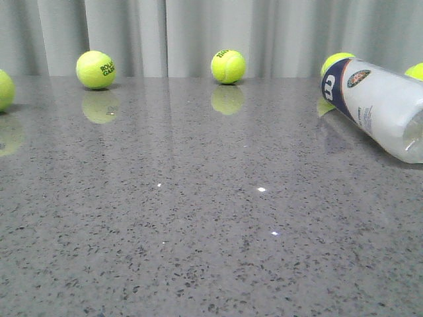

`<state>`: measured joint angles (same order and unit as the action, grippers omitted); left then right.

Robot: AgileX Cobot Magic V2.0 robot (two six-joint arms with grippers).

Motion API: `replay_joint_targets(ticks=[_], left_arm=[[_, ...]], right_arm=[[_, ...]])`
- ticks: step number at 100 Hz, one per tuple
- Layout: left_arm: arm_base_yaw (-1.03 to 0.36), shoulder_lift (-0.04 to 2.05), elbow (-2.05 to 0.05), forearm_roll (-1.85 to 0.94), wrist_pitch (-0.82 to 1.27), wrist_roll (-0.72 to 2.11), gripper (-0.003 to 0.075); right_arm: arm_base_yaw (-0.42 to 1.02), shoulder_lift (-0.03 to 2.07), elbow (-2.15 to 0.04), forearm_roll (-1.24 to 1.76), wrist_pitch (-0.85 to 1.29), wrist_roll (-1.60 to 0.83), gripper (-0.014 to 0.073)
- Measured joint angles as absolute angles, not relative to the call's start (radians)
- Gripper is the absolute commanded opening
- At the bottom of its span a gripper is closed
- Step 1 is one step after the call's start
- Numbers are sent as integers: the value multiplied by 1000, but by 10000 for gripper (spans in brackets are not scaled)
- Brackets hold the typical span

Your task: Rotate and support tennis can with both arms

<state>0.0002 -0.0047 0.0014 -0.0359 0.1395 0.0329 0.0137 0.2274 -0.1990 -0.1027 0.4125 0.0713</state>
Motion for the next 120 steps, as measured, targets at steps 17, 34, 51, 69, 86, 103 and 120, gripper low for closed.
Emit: replay_joint_targets(ticks=[17, 34, 51, 69, 86, 103, 120], left_arm=[[0, -5, 1, -36, 139, 33, -19], [0, -5, 1, -36, 139, 33, -19], [0, -5, 1, -36, 139, 33, -19], [0, -5, 1, -36, 139, 33, -19], [0, -5, 1, -36, 139, 33, -19], [0, -5, 1, -36, 139, 33, -19], [0, -5, 1, -36, 139, 33, -19]], right_arm=[[14, 434, -323, -82, 542, 71, 127], [14, 605, -450, -54, 598, 71, 610], [14, 748, -601, 9, 679, 61, 625], [14, 897, -783, 107, 819, 35, 624], [14, 1038, -928, 244, 916, -22, 624], [16, 1204, -1036, 353, 956, -55, 624], [16, 1369, -1134, 374, 956, -58, 624]])
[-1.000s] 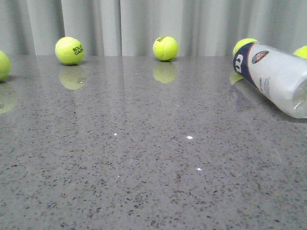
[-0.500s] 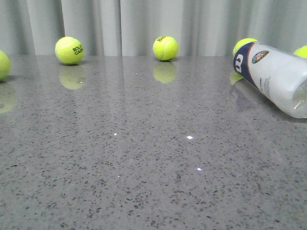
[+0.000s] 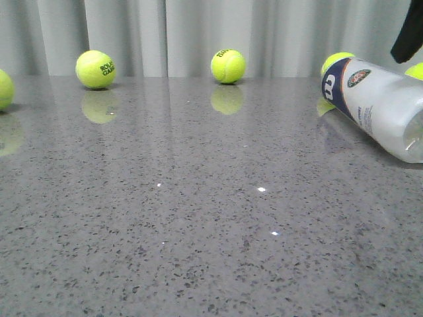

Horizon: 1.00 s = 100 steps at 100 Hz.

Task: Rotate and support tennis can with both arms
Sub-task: 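Lower the right gripper over the lying can and grasp its middle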

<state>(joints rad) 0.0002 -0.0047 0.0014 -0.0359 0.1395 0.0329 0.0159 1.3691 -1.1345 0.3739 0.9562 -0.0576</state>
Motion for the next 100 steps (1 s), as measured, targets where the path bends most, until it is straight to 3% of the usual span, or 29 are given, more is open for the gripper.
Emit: replay_joint_targets(ticks=[32, 39, 52, 59, 76, 100], left_arm=[[0, -5, 1, -36, 139, 33, -19], [0, -5, 1, -36, 139, 33, -19], [0, -5, 1, -36, 139, 33, -19], [0, -5, 1, -36, 139, 33, -19], [0, -5, 1, -36, 139, 33, -19], [0, -5, 1, -36, 139, 33, -19]], right_arm=[[16, 1619, -1276, 395, 956, -66, 613], [16, 1641, -1291, 398, 957, -69, 551], [16, 1654, -1305, 405, 968, -73, 358], [18, 1656, -1307, 407, 976, -80, 307], [64, 1658, -1328, 409, 1001, -180, 310], [257, 1673, -1443, 367, 1015, -495, 310]])
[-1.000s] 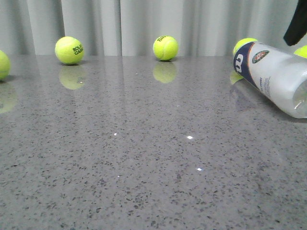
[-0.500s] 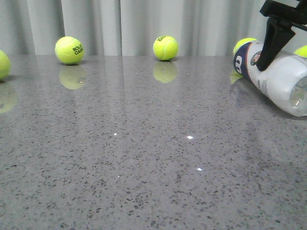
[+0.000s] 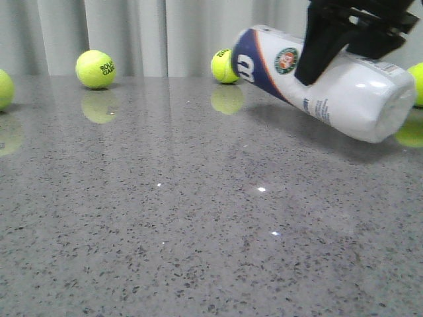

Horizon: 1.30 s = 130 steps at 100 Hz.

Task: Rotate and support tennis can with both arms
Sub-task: 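Lower the right gripper over the lying can and grasp its middle, then drag the can with the right gripper to lie across the table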

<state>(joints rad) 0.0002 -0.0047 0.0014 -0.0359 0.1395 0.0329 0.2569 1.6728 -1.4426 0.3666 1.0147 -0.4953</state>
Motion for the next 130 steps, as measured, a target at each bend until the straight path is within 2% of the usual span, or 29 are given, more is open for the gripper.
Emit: replay_joint_targets(ticks=[23, 47, 90, 98, 108, 112, 130], left_arm=[[0, -5, 1, -36, 139, 33, -19], [0, -5, 1, -36, 139, 33, -19], [0, -5, 1, -36, 139, 33, -19], [0, -5, 1, -36, 139, 33, -19], [0, -5, 1, -36, 139, 33, -19], [0, -5, 1, -36, 139, 33, -19], [0, -5, 1, -36, 139, 33, -19]], right_arm=[[421, 1701, -1474, 277, 1017, -896, 310], [451, 1701, -1474, 268, 1012, -1214, 310], [451, 1745, -1475, 257, 1012, -1292, 316], [451, 1747, -1475, 253, 1010, -1292, 395], [451, 1747, -1475, 249, 1014, -1292, 603], [451, 1747, -1475, 249, 1016, -1292, 661], [451, 1747, -1475, 249, 1019, -1292, 636]])
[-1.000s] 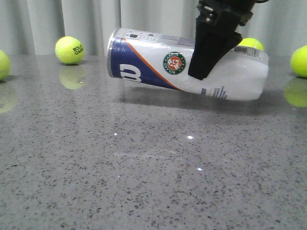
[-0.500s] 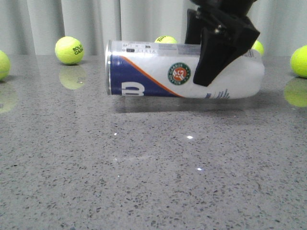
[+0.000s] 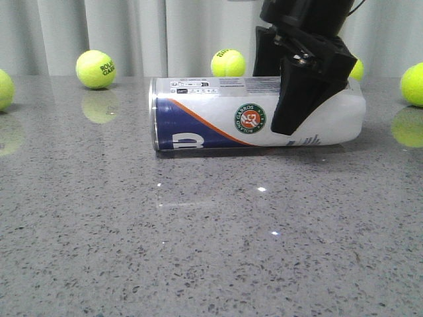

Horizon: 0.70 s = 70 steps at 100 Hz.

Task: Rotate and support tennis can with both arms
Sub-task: 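Drag the can with the right gripper to lie across the table, then open the right gripper and lift it away from the can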

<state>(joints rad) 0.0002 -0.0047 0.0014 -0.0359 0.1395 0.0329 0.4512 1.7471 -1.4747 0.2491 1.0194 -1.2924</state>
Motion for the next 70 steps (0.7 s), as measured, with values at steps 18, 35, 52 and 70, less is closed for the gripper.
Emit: replay_joint_targets(ticks=[18, 35, 52, 70], left_arm=[[0, -5, 1, -36, 139, 33, -19], [0, -5, 1, -36, 139, 33, -19], [0, -5, 1, -36, 139, 33, -19], [0, -5, 1, -36, 139, 33, -19]], right_arm=[[451, 1745, -1475, 248, 1019, -1292, 636], [451, 1711, -1475, 248, 1020, -1292, 636], [451, 1655, -1475, 243, 1030, -1294, 631], [451, 1588, -1476, 240, 1071, -1266, 346]])
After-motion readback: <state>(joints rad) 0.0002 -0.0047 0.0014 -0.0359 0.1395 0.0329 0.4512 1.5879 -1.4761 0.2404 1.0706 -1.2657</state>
